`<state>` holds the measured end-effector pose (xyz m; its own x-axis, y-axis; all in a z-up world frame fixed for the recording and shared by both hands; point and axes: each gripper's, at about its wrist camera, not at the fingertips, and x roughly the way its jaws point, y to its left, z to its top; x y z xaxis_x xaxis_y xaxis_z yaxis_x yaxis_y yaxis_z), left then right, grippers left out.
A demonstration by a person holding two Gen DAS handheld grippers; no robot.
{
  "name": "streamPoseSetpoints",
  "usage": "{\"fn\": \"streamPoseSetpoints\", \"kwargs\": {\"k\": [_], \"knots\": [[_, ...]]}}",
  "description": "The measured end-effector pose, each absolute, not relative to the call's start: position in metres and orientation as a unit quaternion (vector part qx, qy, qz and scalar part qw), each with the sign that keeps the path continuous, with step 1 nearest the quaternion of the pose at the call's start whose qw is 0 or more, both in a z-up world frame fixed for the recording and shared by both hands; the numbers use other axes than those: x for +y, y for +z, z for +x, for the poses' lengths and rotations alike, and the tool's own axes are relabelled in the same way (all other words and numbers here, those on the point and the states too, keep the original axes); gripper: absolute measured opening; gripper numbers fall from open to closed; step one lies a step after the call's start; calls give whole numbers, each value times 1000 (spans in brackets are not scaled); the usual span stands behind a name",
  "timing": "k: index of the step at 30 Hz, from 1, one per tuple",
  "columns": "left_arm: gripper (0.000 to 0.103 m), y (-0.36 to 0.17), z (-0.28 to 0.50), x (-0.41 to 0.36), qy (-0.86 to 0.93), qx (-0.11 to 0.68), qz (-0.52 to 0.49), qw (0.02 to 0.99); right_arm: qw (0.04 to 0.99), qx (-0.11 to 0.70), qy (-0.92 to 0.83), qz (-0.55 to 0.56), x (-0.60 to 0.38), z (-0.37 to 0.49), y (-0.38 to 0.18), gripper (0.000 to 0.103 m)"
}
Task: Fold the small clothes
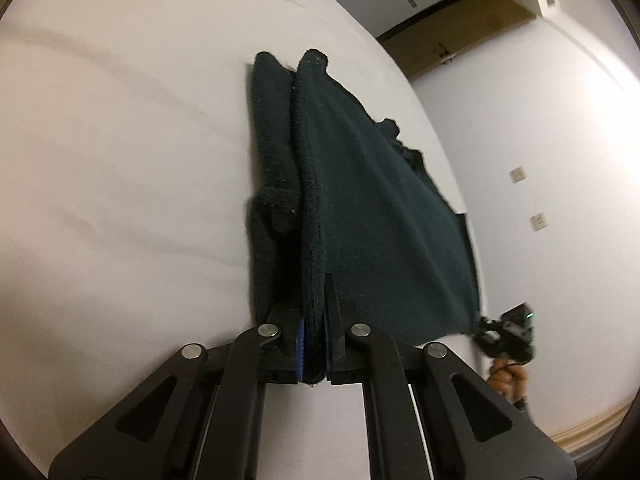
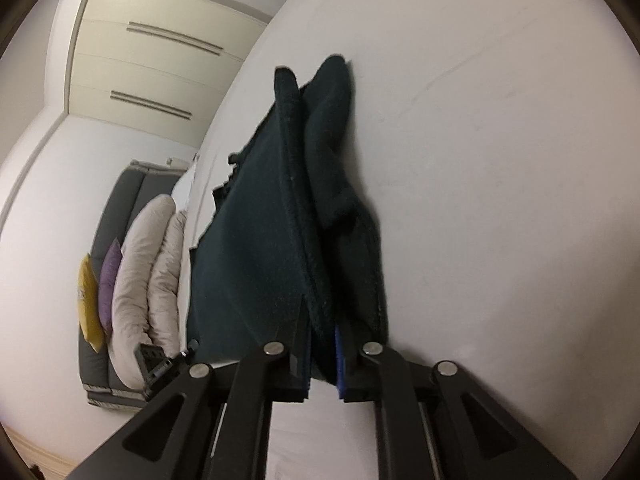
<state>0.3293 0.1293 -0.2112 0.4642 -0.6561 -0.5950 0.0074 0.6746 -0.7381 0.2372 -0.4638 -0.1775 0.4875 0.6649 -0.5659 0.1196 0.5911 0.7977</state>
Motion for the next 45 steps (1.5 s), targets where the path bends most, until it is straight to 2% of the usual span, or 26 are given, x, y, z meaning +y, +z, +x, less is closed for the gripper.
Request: {"fn": "streamPoseSetpoints", "kwargs": {"k": [4,6,9,14,16,19,23,25,27,30,34,39,41,43,45], "knots": [[6,-201,321,134,-200,474,-327,793,774,463,138,409,-475,224,-169,15],[6,-187,316,136,-190,466,-307,807,803,455,103,370,-473,221,-151,20],[6,-163,315,130,-173,456,-272,829,834,439,70,326,-464,225,-122,21],[7,-120,334,86,-172,439,-184,863,838,423,165,302,-408,263,-94,22],[7,-118,343,75,-150,454,-161,863,825,427,206,307,-383,283,-97,26],[7,-131,345,75,-123,488,-158,850,811,444,221,309,-359,304,-114,28],[7,-167,322,109,-100,522,-185,826,800,458,192,336,-374,321,-153,33],[7,-179,312,130,-82,532,-206,817,790,443,194,377,-397,318,-165,20],[7,-181,304,150,-59,528,-223,817,789,425,172,409,-425,308,-169,18],[7,-162,303,164,2,499,-223,837,811,403,125,406,-451,298,-151,29],[7,-128,330,114,-83,450,-221,861,831,377,151,381,-434,312,-118,51],[7,-144,384,31,-179,459,-184,851,790,414,241,384,-372,375,-127,62],[7,-167,401,18,-177,482,-167,841,771,436,221,407,-372,393,-152,62],[7,-188,408,23,-182,484,-180,837,762,414,220,446,-393,399,-164,41],[7,-198,401,41,-210,467,-249,822,761,391,205,475,-419,401,-169,34]]}}
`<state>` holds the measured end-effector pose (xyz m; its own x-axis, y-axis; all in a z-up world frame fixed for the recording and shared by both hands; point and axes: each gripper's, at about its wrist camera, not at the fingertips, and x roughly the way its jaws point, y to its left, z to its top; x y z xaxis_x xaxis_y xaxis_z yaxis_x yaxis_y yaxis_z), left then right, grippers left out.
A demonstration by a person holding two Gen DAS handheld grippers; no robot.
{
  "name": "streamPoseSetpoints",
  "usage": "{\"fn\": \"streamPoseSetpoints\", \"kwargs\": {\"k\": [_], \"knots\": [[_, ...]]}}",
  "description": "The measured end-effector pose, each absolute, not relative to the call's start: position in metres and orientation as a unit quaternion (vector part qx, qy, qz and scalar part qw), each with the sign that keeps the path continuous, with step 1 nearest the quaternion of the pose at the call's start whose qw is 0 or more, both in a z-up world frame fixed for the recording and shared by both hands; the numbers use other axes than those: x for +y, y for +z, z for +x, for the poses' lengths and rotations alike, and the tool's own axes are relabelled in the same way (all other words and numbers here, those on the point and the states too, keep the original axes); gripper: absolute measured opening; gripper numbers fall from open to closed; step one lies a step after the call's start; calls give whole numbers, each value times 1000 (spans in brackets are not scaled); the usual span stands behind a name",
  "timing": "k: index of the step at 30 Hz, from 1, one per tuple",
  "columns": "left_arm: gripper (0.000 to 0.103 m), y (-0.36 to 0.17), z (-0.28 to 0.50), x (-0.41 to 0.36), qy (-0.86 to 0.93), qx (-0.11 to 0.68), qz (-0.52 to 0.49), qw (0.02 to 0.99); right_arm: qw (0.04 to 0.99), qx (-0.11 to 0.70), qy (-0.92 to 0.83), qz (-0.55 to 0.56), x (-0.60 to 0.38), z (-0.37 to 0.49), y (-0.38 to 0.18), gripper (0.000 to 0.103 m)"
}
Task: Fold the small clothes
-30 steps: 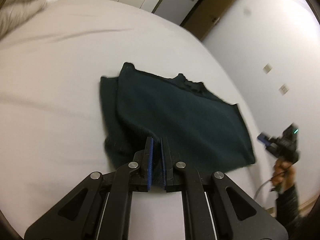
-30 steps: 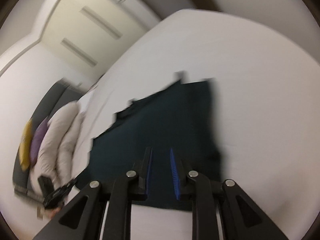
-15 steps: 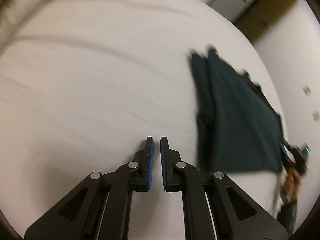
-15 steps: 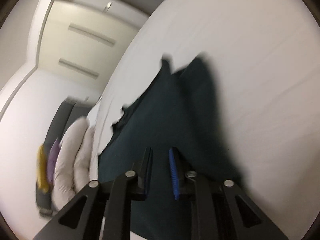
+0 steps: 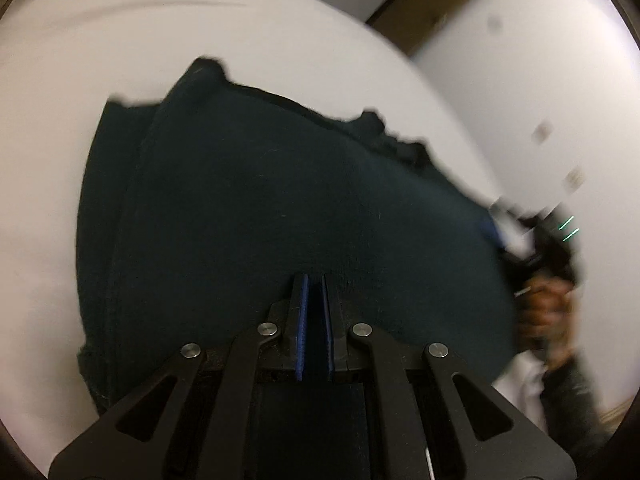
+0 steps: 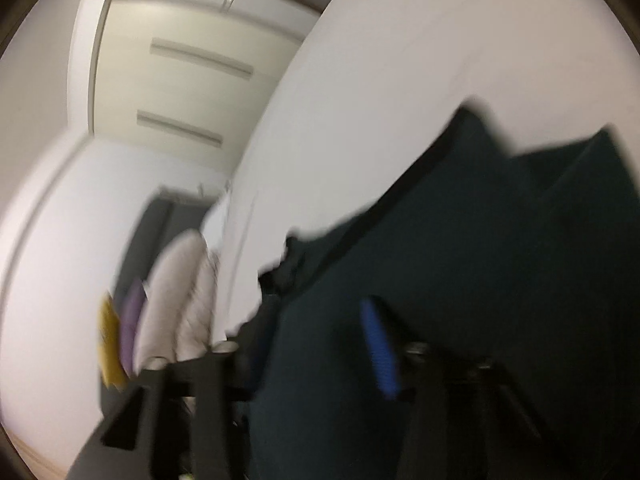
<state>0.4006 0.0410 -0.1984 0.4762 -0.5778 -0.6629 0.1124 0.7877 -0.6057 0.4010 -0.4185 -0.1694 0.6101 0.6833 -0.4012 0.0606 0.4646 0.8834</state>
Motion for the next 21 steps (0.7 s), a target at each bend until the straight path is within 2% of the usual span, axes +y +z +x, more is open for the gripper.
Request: {"fn": "streamPoseSetpoints", "kwargs": {"k": [3,6,7,9,11,13,15,16,17,18,19,21], "knots": [[7,-210,397,62,-229,458,-303,804,785,360,143,483,-461,392,-166,35],[7,-213,398,62,-226,453,-307,806,801,348,94,479,-477,374,-152,49],[7,-213,397,60,-222,450,-303,810,805,341,101,475,-474,369,-144,49],[7,-217,399,55,-219,446,-310,810,810,333,149,460,-452,359,-126,51],[7,-220,400,58,-221,445,-323,806,804,335,215,442,-418,354,-115,58],[7,-221,400,59,-222,444,-328,804,795,354,252,423,-385,356,-117,72],[7,-221,401,55,-222,443,-329,804,784,390,261,407,-365,361,-134,73],[7,-221,397,59,-221,442,-331,804,780,406,251,405,-361,366,-145,71],[7,-222,394,62,-220,440,-337,803,778,411,237,413,-368,367,-161,64],[7,-225,393,67,-219,439,-341,802,777,405,230,424,-378,365,-167,41],[7,-225,389,70,-218,438,-347,801,771,399,222,444,-391,360,-174,24],[7,-225,377,81,-210,432,-360,800,762,375,193,490,-422,346,-181,22]]}}
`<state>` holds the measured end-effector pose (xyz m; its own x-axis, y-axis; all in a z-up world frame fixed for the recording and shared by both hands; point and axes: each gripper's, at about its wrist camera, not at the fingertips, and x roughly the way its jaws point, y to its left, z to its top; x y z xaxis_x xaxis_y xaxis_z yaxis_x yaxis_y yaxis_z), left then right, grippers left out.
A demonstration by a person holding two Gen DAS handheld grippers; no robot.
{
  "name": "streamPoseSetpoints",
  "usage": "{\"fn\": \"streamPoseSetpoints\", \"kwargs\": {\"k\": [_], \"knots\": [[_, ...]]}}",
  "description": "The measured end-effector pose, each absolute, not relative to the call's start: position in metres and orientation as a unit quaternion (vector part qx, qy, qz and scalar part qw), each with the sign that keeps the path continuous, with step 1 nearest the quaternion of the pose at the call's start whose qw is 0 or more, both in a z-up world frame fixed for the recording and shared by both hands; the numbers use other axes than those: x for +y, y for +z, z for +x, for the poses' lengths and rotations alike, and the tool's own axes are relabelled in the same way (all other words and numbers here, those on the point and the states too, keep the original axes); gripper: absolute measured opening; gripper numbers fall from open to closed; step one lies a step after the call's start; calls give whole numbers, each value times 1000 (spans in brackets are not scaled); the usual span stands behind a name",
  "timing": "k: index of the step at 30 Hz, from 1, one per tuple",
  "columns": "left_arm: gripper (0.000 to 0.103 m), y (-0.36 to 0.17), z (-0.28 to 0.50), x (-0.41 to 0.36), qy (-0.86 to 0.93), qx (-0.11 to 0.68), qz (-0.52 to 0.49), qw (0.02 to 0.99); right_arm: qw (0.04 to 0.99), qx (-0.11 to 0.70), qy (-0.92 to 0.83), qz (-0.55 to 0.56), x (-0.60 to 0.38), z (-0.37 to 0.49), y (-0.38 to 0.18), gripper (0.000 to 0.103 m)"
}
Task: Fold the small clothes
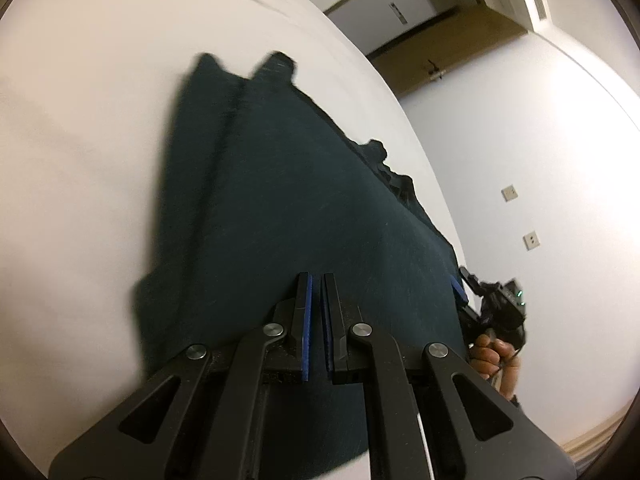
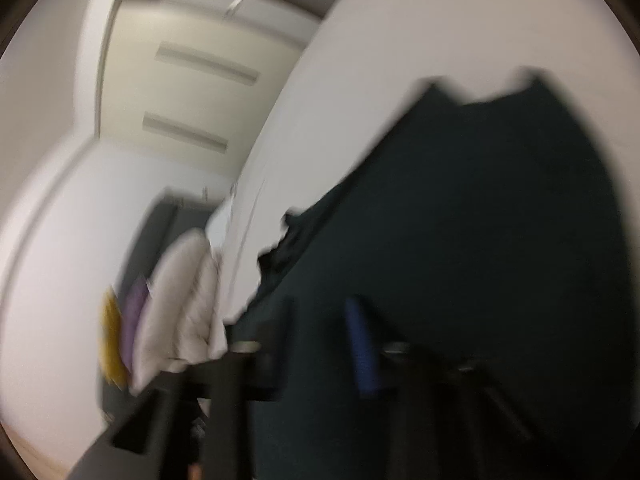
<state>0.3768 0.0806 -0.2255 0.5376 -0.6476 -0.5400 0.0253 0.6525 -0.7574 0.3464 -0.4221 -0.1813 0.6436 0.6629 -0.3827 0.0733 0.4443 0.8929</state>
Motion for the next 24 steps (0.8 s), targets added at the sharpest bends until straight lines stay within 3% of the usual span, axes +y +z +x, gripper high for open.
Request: {"fn": "streamPoseSetpoints", "kwargs": {"k": [2,3,4,6,8,10,13,15,18,24], "knots": [[7,-225,362,96,-189,424,-380,800,786,362,147,478,-440,332,-170,25],[7,-227,355,104,-179,419,-394,798,799,357,128,466,-446,323,-160,38],[7,-228,346,112,-174,412,-412,794,809,350,116,458,-451,312,-150,59],[7,-228,326,126,-155,405,-440,787,827,324,106,447,-459,294,-132,75],[7,-228,305,132,-135,395,-462,783,832,318,127,437,-450,283,-121,75],[14,-230,285,135,-127,381,-497,769,828,324,152,431,-428,278,-116,75],[41,-227,257,137,-130,349,-538,756,821,350,188,409,-385,280,-115,75],[77,-220,249,132,-134,327,-547,759,816,369,212,391,-357,282,-118,75],[89,-206,245,119,-117,334,-542,762,810,384,233,377,-324,282,-120,75],[89,-212,240,102,-111,338,-567,743,800,394,260,371,-297,276,-123,75]]}}
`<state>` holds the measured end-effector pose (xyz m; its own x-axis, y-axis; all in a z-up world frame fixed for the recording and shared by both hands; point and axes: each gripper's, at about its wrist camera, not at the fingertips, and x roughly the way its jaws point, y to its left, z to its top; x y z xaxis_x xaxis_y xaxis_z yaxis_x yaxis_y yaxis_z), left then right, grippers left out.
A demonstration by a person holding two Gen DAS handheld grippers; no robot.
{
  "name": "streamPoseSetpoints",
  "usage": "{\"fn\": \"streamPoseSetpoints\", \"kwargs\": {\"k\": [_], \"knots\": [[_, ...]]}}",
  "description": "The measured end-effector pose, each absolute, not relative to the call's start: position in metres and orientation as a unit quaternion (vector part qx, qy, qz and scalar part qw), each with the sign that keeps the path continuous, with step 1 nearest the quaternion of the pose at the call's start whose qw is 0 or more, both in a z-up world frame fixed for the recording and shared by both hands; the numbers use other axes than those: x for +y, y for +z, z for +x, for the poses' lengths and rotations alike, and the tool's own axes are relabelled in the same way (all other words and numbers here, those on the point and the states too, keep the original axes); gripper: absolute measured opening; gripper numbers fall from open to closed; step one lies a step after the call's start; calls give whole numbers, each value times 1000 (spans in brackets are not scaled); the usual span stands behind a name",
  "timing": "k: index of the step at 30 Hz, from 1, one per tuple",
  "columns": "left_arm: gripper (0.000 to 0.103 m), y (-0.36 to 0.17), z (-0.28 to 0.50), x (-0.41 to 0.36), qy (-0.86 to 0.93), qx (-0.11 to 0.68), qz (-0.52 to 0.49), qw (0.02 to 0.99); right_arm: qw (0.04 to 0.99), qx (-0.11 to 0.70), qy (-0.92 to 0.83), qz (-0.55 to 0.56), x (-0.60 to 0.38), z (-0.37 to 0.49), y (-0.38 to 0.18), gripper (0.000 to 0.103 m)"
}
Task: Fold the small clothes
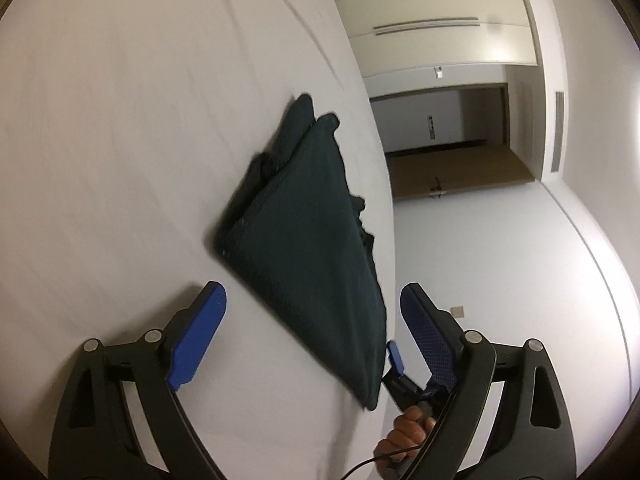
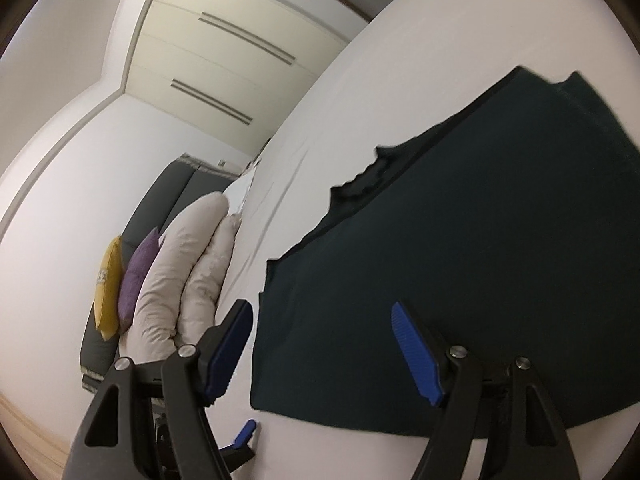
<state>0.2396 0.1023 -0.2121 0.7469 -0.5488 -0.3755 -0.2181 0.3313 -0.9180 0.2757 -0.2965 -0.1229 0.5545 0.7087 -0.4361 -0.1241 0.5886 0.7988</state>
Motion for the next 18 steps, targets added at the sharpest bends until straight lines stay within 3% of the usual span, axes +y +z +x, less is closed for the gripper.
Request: {"fn": "streamPoseSetpoints", "kwargs": {"k": [14,16,18], "knots": [[89,-233,278,88,-51,312,-659,682,778,407,292,380,-260,282,-125,70],[86,-237,288,90,-54,308,-678,665,781,407,296,370,-254,285,-120,69],[75,-243,290,93,-53,306,-693,651,783,408,300,362,-246,293,-115,68]]}}
